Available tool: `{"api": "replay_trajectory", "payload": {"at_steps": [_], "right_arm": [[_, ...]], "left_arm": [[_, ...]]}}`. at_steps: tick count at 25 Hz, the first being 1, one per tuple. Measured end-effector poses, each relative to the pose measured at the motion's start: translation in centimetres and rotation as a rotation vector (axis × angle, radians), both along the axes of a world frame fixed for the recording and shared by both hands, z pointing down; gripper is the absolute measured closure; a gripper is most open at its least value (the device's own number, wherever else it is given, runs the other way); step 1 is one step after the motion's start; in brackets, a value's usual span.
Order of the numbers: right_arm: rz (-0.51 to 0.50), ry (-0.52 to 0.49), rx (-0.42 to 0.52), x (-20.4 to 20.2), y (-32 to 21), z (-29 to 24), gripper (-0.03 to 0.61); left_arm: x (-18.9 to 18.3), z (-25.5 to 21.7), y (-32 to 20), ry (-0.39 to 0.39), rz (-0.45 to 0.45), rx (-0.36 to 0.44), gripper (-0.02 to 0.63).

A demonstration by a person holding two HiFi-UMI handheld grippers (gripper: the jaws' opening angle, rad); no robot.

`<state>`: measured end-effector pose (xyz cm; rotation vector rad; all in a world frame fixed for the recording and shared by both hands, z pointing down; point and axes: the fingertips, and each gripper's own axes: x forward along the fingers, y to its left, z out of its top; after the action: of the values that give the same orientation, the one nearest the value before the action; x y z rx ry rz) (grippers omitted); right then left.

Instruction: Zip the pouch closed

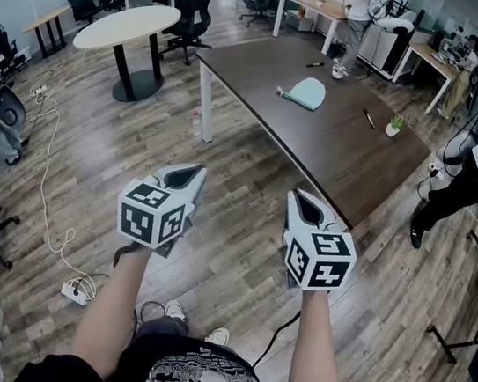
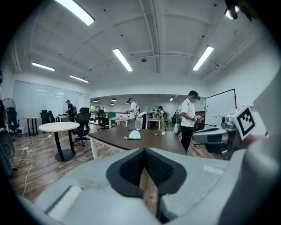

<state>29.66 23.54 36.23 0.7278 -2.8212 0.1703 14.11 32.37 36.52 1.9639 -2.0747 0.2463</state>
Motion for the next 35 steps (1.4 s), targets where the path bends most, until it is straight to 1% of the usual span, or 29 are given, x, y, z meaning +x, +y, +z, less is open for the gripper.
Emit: {"api": "replay_trajectory", "payload": {"at_steps": [7, 13, 17, 18, 24, 25, 27, 30, 32, 35], "right_arm": [[0.005, 0.0, -0.011, 0.4, 0.1, 0.3, 0.577], [0.014, -0.006, -0.01, -0.6, -0.4, 0.2, 0.575], [0.038, -0.001, -0.009, -1.1, -1.3, 0.3, 0.565], [0.043, 0.0, -0.011, -1.4, -1.5, 0.3, 0.563], [0.073, 0.015, -0.02, -3.7, -2.7, 0.4, 0.535], [0.078, 0.017, -0.021, -4.2, -2.9, 0.5, 0.526], [0.086, 0.021, -0.024, -5.4, -3.5, 0.5, 0.507], [0.105, 0.021, -0.031, -6.9, -4.2, 0.3, 0.483], [0.118, 0.021, -0.032, -7.9, -4.6, 0.0, 0.48], [0.143, 0.029, -0.024, -9.2, -5.4, -0.3, 0.453]], "left_arm": [[0.3, 0.3, 0.0, 0.013, -0.004, -0.01, 0.612], [-1.0, 0.2, -0.6, 0.023, -0.001, -0.005, 0.603], [-1.7, 0.4, -1.9, 0.028, 0.024, -0.003, 0.594], [-2.0, 0.4, -2.2, 0.032, 0.032, -0.002, 0.576], [-4.8, 0.2, -4.3, 0.046, 0.062, 0.002, 0.56], [-5.4, 0.3, -4.7, 0.048, 0.068, 0.001, 0.558], [-6.7, 0.4, -5.4, 0.054, 0.079, -0.004, 0.529], [-8.4, 0.4, -6.5, 0.07, 0.103, -0.002, 0.52], [-9.4, 0.2, -7.3, 0.084, 0.121, 0.003, 0.512], [-10.9, 0.2, -8.5, 0.094, 0.145, 0.006, 0.502]]}}
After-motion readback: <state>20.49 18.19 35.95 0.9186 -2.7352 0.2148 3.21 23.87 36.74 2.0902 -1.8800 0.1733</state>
